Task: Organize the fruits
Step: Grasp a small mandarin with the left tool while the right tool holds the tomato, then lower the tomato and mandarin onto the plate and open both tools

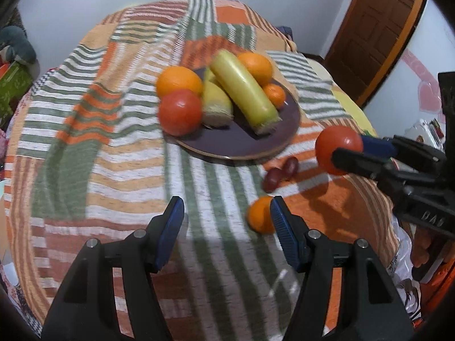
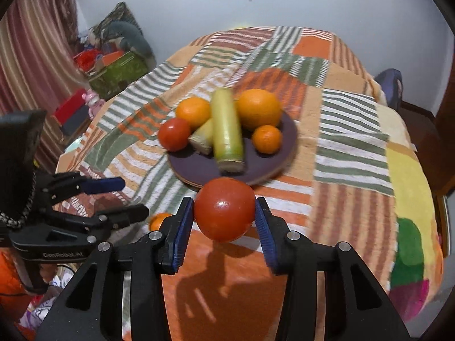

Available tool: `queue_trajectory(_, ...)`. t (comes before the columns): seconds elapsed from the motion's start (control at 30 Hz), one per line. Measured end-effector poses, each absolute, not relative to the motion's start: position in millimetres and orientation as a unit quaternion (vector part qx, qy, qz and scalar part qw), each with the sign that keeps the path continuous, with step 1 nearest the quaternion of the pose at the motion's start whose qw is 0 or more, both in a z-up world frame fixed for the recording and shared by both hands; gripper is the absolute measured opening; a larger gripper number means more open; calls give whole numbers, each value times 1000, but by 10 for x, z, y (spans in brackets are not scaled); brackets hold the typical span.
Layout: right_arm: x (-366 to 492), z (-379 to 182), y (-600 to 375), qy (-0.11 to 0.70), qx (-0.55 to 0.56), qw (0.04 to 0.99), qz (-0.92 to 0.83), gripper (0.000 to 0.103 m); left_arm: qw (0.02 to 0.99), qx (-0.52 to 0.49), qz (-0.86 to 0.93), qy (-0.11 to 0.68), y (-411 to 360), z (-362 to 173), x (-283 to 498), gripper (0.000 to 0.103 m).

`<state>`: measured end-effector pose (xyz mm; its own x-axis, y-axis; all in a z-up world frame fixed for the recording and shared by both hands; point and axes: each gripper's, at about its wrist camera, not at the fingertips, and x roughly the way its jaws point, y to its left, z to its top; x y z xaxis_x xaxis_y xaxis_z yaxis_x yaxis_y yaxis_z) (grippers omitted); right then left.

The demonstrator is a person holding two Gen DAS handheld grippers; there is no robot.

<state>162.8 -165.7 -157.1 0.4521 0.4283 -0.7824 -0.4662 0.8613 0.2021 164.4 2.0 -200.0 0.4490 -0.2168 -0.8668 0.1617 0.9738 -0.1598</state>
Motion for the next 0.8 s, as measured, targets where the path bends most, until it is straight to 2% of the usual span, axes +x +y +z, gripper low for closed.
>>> queue_trajectory(0.23, 1629, -1637, -1917, 460, -4, 854, 243, 40, 837, -10, -138, 529, -282, -2133, 1656, 61)
queue_trajectory(0.37, 1646, -1673, -1997, 463, 6, 853, 240, 40, 829, -4, -149, 539, -369, -2197, 1680, 46)
queue_trajectory(0.43, 1653, -1677, -2001, 463, 8, 853, 242, 40, 831, 0, -145, 538, -383, -2213, 1685, 44)
queue_trajectory(0.5, 1657, -1680, -1999, 462, 9, 852, 244, 40, 836, 6, -138, 531, -382, -2210, 1692, 35)
queue_trajectory(0.8, 1758, -1640, -1947, 452, 10, 855, 254, 40, 846, -5, -135, 517, -261, -2087, 1767, 35)
